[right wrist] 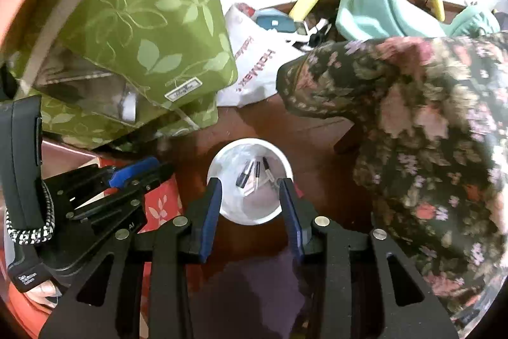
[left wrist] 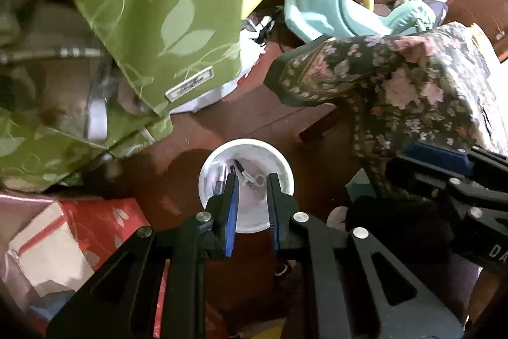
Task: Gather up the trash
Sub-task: 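Move both tools back over the items on the bed cover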
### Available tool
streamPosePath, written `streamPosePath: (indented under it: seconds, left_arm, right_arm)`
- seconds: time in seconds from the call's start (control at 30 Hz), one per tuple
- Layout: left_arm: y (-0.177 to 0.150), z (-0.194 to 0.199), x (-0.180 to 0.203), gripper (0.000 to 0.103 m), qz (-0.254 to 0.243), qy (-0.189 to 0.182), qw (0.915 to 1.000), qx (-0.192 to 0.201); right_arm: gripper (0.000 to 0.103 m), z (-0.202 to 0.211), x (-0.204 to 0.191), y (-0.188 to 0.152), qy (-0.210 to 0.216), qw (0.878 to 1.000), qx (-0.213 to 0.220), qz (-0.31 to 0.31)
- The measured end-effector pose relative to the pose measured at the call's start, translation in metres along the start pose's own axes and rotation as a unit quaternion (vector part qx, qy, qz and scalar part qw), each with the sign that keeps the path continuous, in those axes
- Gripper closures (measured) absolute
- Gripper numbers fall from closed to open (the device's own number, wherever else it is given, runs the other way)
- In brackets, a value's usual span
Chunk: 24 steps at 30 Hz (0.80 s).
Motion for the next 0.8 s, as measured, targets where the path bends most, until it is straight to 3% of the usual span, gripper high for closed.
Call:
streamPosePath:
  seconds: [0.47, 0.67, 0.8]
  left_arm:
    - [-0.01, 0.051, 0.09, 0.086, -0.074, -0.012, 0.996, 0.048]
    - [-0.01, 0.065, 0.15, 0.075, -0.113, -0.032, 0.9913, 0.06]
    - [-0.01, 0.07, 0.197, 0.062, -0.142, -0.047, 0.9865, 0.067]
  right_arm:
    - [0.069, 0.086, 0.051, -0.034, -0.038, 0.995, 0.09, -0.035]
    - [0.069, 0.126, 0.099, -0.059, -0.065, 0.985, 0.135, -0.085]
    - [0.068, 0.147, 0.136, -0.08, -0.073, 0.977, 0.154, -0.126]
Point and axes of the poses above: each gripper's, at about its wrist camera, not at the fingertips, and z roughly against the way its jaws point, x to its right, y to its top, the point moved 4 cm from there along -z, roughly the way its jaws point, and after that the axes turned 11 degrees about z, right-handed, at the moved point
